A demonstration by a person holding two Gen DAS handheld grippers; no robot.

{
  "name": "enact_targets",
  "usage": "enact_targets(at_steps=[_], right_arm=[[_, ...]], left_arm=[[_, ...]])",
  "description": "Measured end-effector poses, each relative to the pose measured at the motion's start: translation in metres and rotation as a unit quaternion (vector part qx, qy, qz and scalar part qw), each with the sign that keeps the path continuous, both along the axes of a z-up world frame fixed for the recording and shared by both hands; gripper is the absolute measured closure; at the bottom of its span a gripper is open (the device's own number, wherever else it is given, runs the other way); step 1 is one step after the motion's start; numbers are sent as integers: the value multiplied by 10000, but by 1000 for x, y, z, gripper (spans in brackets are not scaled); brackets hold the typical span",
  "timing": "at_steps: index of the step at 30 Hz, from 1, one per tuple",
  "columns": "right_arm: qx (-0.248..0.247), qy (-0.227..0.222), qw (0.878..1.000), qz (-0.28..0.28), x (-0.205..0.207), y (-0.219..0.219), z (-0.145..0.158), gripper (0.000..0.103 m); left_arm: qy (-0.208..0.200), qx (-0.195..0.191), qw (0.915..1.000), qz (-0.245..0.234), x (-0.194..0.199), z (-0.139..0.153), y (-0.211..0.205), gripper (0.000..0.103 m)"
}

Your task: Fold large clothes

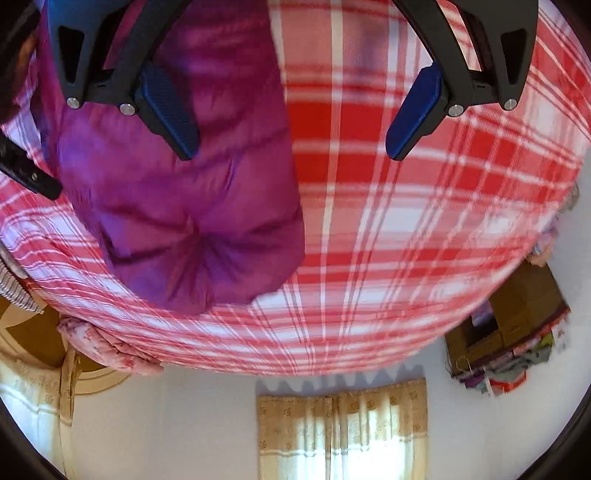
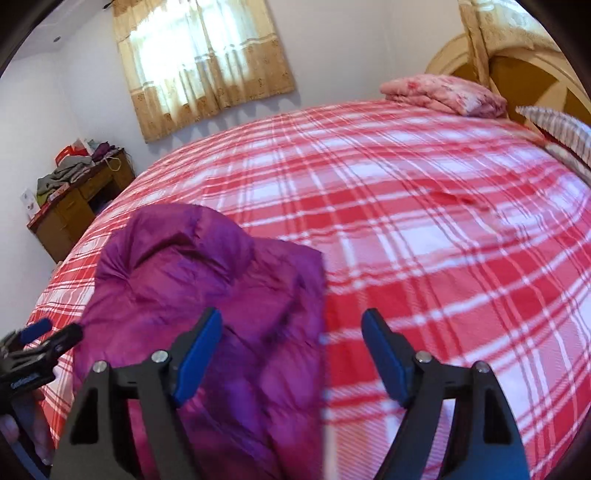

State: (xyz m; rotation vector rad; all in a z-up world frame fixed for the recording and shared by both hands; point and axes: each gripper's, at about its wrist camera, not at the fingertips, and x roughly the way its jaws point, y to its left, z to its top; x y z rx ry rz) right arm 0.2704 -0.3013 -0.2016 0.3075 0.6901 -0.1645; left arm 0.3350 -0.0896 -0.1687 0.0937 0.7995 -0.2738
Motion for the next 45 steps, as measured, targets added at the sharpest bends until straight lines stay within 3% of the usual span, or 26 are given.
enact_targets(at_steps=[6, 11, 15, 20, 22, 23, 24, 25, 27, 30, 35, 38, 45], right_arm=[[388, 359, 9981, 326, 13, 5, -22, 27], [630, 287, 9969, 377, 14, -1, -30, 27], [896, 242, 9935, 664, 14, 5, -31, 40], [991, 239, 9912, 850, 21, 9, -35, 41], [995, 246, 9900, 966, 23, 11, -36, 56], [1082, 249, 9883, 1049, 24, 11, -36, 64], [1242, 233, 9852, 1156, 24, 11, -38, 72], [1319, 192, 9837, 1204, 23, 11, -38, 78], [1280, 127, 9838, 1252, 22, 14, -36, 83], [1361, -85, 9819, 1317, 12, 19, -28, 86], [1533, -521, 9745, 1553, -5, 33, -2, 87], [1483, -755, 9693, 1808, -8, 52, 21, 87], [1436, -850, 9582, 2322, 6, 100, 38, 87]], left_arm=[[-29, 45, 10000, 4, -4, -15, -8, 1], [-32, -31, 9999, -138, 2, -24, -18, 1], [54, -241, 9995, -170, 6, -28, -16, 1], [43, -208, 9995, -252, 7, -28, -23, 1], [9, -238, 9987, -448, 6, -27, -28, 10], [-26, -332, 9965, -764, 2, -25, -34, 39], [-82, -294, 9951, -940, -3, -24, -38, 51], [-242, -43, 9949, -975, -10, -21, -46, 55], [-469, 311, 9926, -1075, -23, -14, -58, 79], [-587, 310, 9923, -1050, -34, 0, -54, 87], [-1132, 312, 9890, -899, -61, 39, -28, 88], [-1302, 232, 9886, -713, -66, 58, -3, 88], [-1467, 271, 9884, -285, -75, 75, 59, 89]])
